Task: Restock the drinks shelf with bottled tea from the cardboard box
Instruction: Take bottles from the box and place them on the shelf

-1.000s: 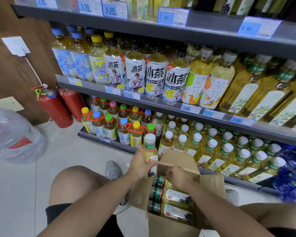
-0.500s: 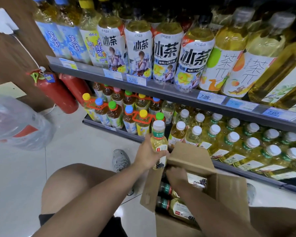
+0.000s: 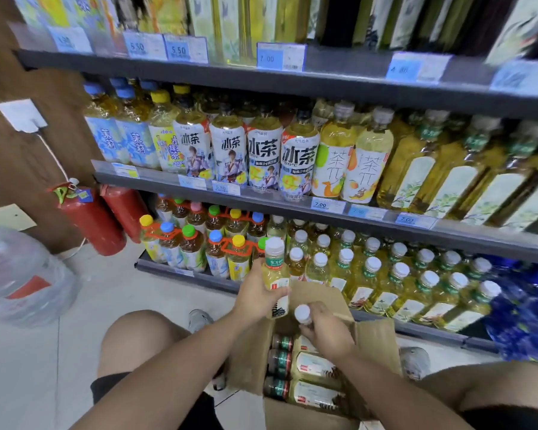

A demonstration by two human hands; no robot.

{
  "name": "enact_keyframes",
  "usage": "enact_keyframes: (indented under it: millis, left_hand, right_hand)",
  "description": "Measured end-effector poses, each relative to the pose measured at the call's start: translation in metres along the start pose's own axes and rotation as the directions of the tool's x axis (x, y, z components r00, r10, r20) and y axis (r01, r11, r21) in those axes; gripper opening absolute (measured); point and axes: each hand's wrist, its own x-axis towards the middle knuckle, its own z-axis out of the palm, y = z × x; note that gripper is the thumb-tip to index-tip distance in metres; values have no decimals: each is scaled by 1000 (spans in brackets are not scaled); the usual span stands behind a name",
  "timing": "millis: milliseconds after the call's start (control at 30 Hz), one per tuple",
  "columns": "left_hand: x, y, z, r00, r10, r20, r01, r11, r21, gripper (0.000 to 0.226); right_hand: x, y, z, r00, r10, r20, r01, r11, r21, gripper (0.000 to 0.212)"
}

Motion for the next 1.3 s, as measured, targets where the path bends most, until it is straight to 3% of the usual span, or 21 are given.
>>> enact_keyframes:
  millis: [133, 300, 433, 567, 733, 833, 933, 1033, 1167, 1300]
  left_hand:
    - [-14, 44, -8, 993, 117, 0, -117, 993, 6, 76]
    - [-37, 115, -19, 951, 306, -37, -306, 952, 18, 64]
    - [-46, 186, -35, 890, 451, -65, -453, 891, -10, 61]
    - [-36, 261, -56, 809, 566, -158, -575, 818, -18, 69]
    - [-17, 344, -87, 693, 672, -261, -693, 721, 15, 71]
    - [7, 379, -101, 676, 683, -277, -711, 703, 1, 67]
    - [37, 400, -109, 663, 686, -299, -708, 705, 48, 62]
    - [68, 413, -111, 679, 664, -312, -684, 727, 60, 64]
    - [109, 436, -116, 744, 613, -265, -628, 777, 32, 62]
    - [158, 442, -111, 838, 523, -152, -520, 852, 68, 64]
  right_hand:
    - [-30, -3, -62, 974, 46, -220, 9, 969, 246, 32]
    - [-54, -23, -172, 875, -22, -483, 174, 946, 273, 30]
    - [-70, -41, -265, 750, -43, -660, 247, 944, 219, 32]
    - [-91, -71, -358, 570, -96, -816, 340, 932, 128, 30]
    - [-100, -99, -438, 351, -230, -908, 479, 877, -37, 31]
    - [-80, -106, -471, 276, -246, -929, 496, 865, -82, 32]
    - [-49, -110, -491, 277, -265, -924, 497, 862, -98, 38]
    - [-10, -110, -501, 341, -262, -903, 488, 870, -68, 39]
    - [41, -102, -510, 450, -156, -879, 443, 894, 68, 39]
    - [94, -92, -528, 473, -29, -881, 373, 912, 170, 31]
